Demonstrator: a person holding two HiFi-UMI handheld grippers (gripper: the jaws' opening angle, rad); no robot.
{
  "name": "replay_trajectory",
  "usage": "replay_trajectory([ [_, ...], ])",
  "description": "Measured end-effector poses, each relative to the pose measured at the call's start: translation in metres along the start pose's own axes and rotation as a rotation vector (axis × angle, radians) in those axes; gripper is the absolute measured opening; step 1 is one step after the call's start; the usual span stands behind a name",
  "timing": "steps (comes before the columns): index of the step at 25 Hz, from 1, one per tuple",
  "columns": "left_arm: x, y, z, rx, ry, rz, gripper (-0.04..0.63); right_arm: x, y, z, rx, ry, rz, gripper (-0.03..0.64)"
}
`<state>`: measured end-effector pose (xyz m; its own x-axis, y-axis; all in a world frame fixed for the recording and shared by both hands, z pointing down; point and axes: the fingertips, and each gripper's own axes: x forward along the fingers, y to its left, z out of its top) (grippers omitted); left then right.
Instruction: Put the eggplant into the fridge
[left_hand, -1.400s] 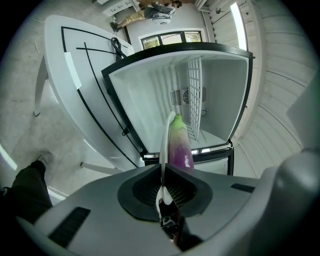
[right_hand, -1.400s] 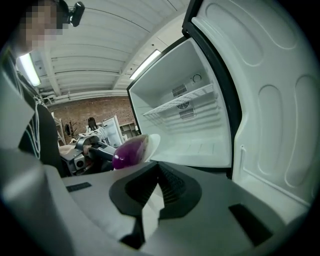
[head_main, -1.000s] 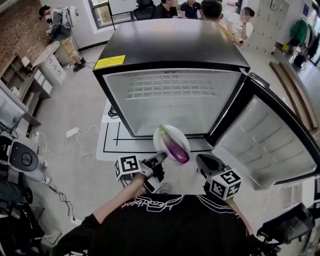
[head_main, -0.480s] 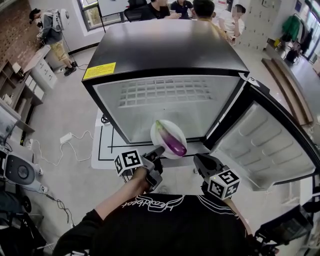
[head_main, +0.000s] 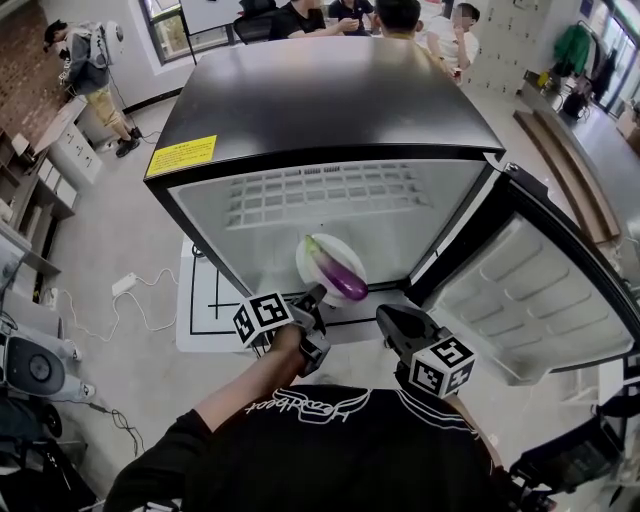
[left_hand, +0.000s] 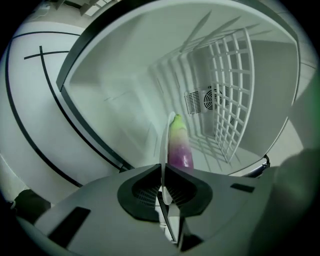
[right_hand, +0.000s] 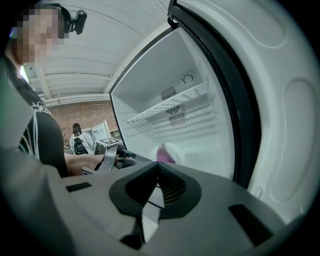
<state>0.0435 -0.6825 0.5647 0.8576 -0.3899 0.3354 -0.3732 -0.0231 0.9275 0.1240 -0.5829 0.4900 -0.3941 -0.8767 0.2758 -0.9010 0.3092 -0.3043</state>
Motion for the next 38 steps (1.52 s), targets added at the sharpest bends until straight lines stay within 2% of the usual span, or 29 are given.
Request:
replay_trajectory([
  [8,0.027,0.004,0.033,0.033,-0.052,0.044,0.025,0.031,0.003,0.007,-0.013,-0.004,0.031,0.006],
  [18,0.056,0.012,0.049,0.068,-0.034,0.105,0.025,0.053,-0.005,0.01,0.008,-0.018,0.019,0.006],
  [25,0.064,0.022,0.055,0.057,-0.018,0.156,0.025,0.06,-0.008,0.004,0.012,-0.02,0.017,0.006],
  [38,0.073,0.032,0.065,-0.004,-0.029,0.19,0.025,0.061,-0.017,0.003,0.037,-0.034,-0.013,0.006],
])
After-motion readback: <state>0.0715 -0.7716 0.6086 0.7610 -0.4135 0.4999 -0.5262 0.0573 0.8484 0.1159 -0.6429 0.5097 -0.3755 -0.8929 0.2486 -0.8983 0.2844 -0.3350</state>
